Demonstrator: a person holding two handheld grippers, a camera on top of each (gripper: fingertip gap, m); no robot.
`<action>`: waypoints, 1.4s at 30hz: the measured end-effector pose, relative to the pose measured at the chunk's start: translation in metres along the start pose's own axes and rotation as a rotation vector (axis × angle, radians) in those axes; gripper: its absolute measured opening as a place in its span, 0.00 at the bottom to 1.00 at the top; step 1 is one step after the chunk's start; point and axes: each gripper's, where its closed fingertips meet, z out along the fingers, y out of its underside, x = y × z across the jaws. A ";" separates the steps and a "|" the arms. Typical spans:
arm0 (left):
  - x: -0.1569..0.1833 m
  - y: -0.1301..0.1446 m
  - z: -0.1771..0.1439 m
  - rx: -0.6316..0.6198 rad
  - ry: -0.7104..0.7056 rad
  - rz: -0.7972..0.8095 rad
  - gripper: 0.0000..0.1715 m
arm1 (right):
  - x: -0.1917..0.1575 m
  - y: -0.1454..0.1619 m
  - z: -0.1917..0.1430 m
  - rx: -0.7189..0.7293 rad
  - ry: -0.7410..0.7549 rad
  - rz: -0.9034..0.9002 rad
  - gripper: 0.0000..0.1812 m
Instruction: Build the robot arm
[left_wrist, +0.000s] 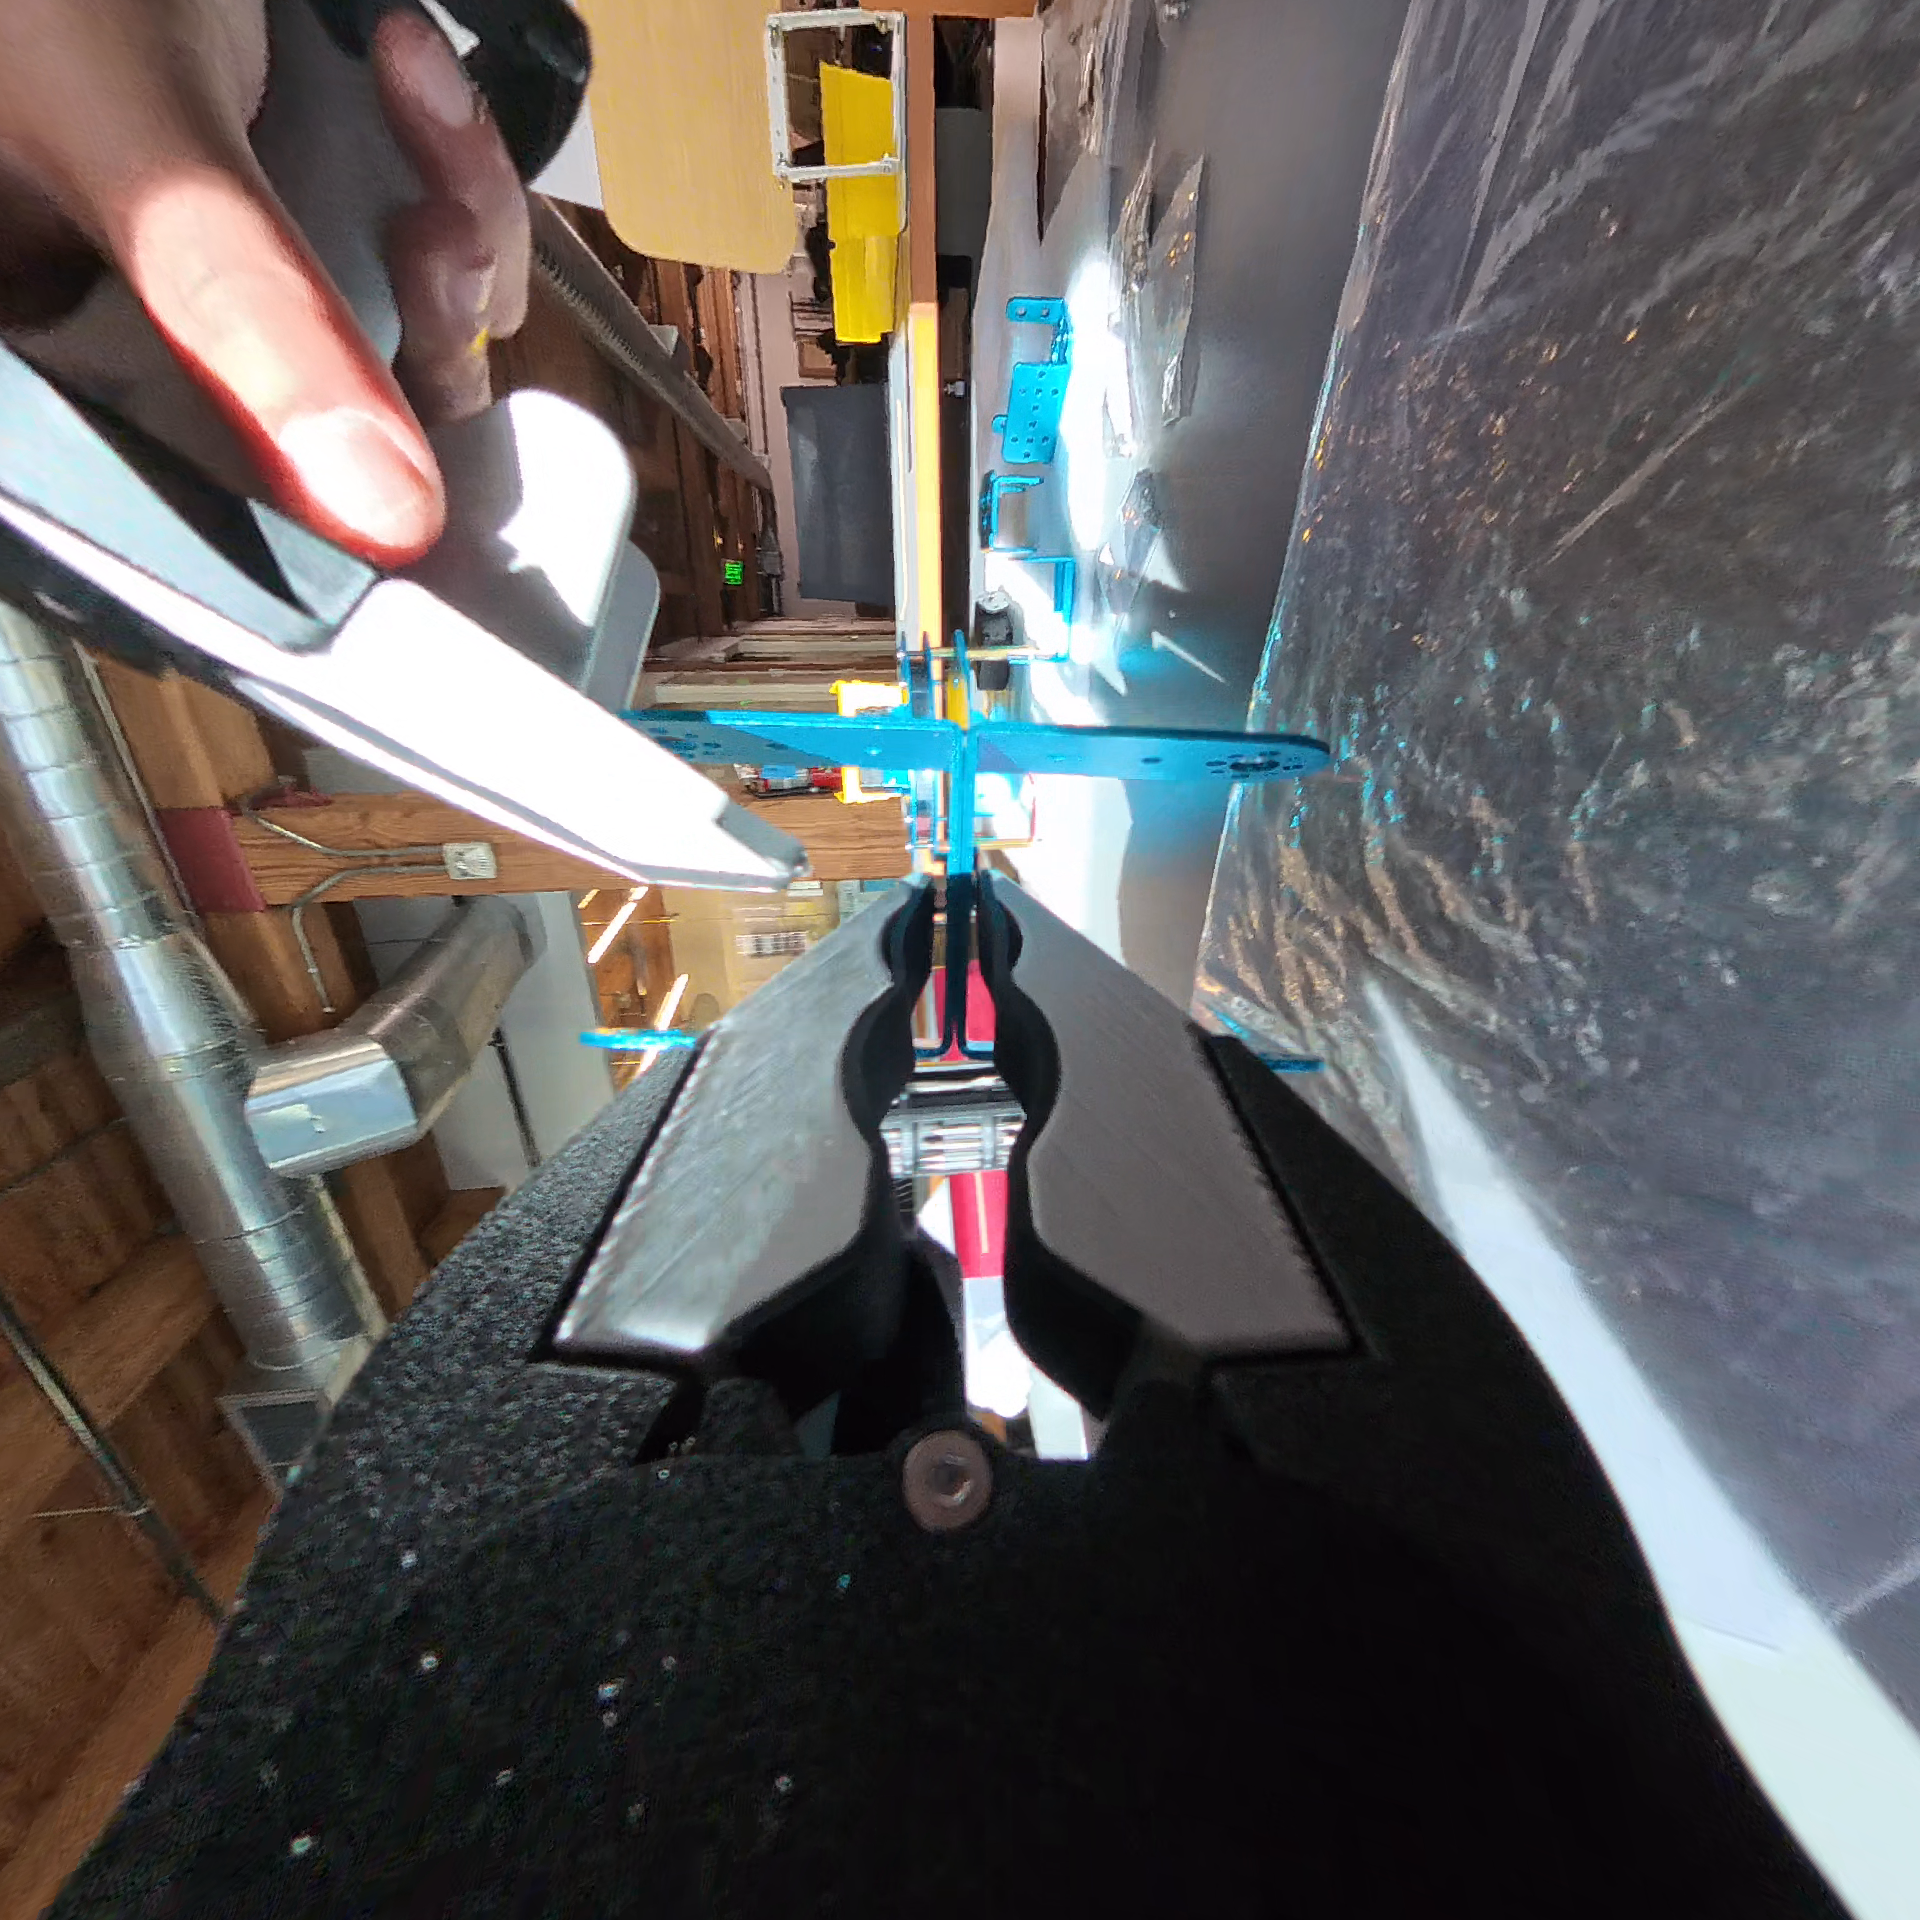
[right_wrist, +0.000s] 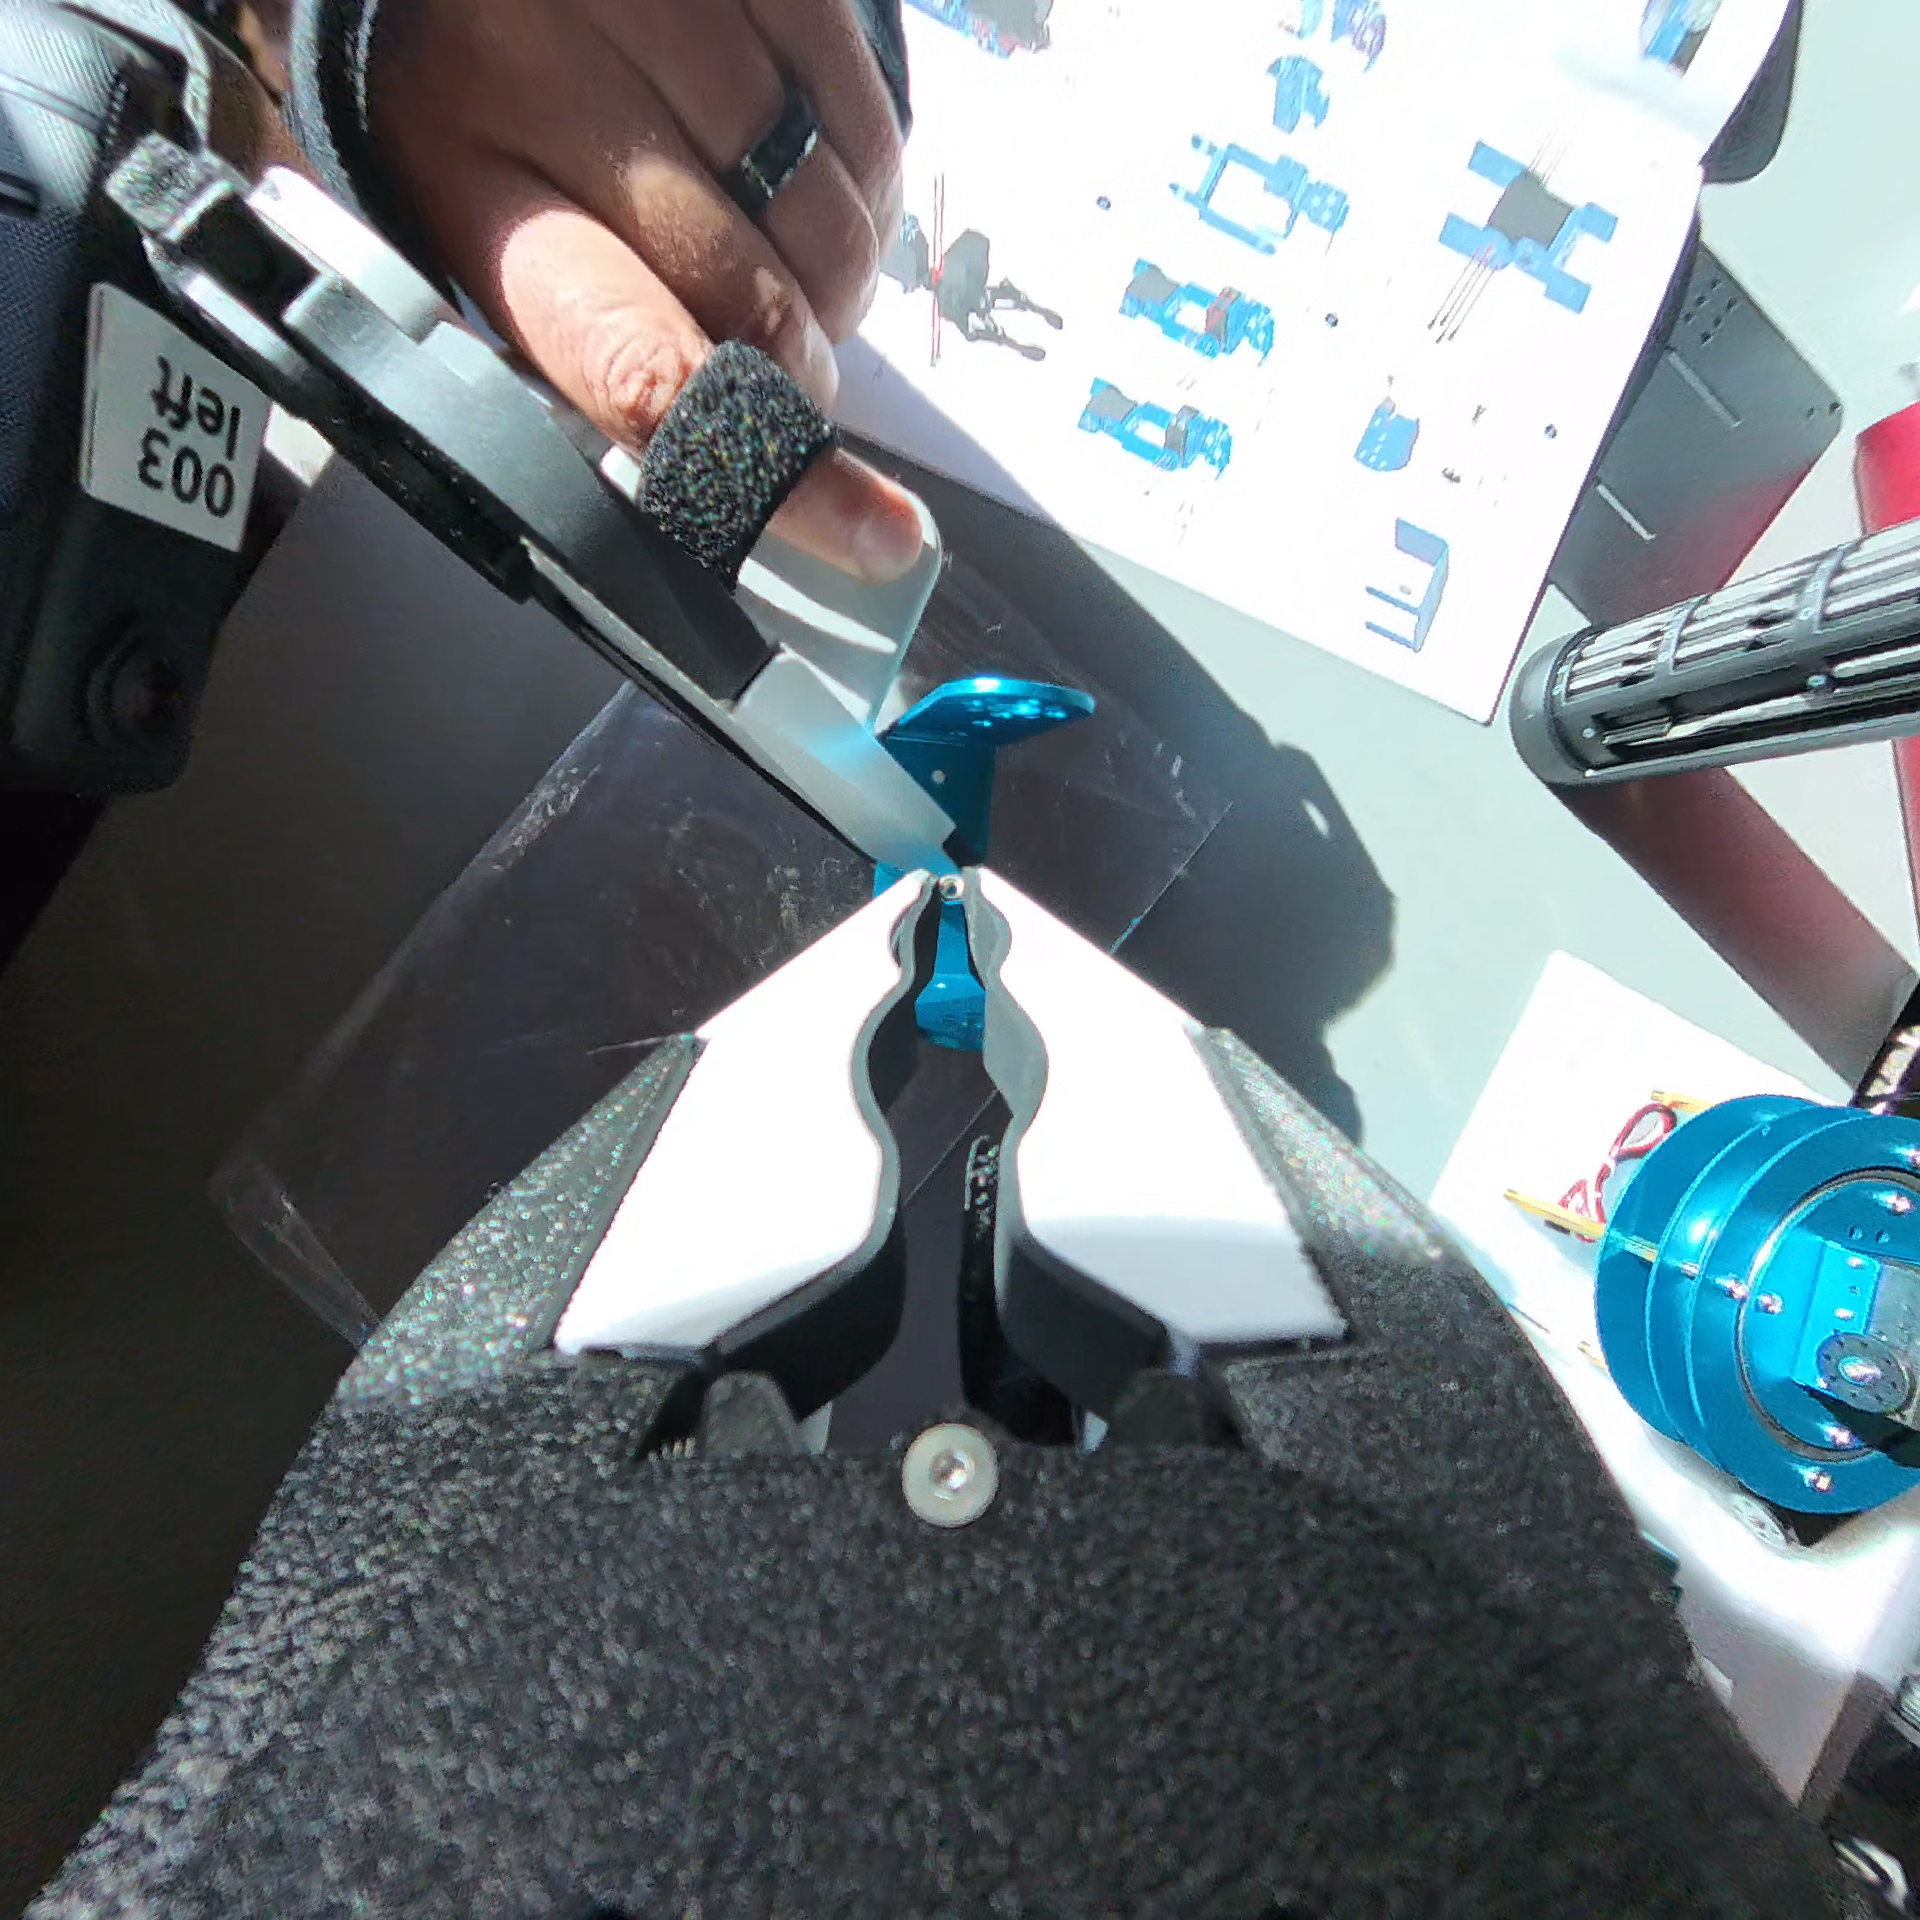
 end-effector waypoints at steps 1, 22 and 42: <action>0.001 0.001 0.002 -0.009 -0.001 0.027 0.04 | 0.001 0.001 0.003 -0.029 0.003 -0.009 0.02; 0.012 -0.002 0.007 -0.068 -0.008 -0.038 0.03 | -0.002 0.023 0.026 -0.365 -0.303 -0.008 0.02; 0.004 0.041 -0.031 -0.059 0.118 -0.587 0.04 | 0.049 0.044 -0.007 0.130 -0.055 0.309 0.13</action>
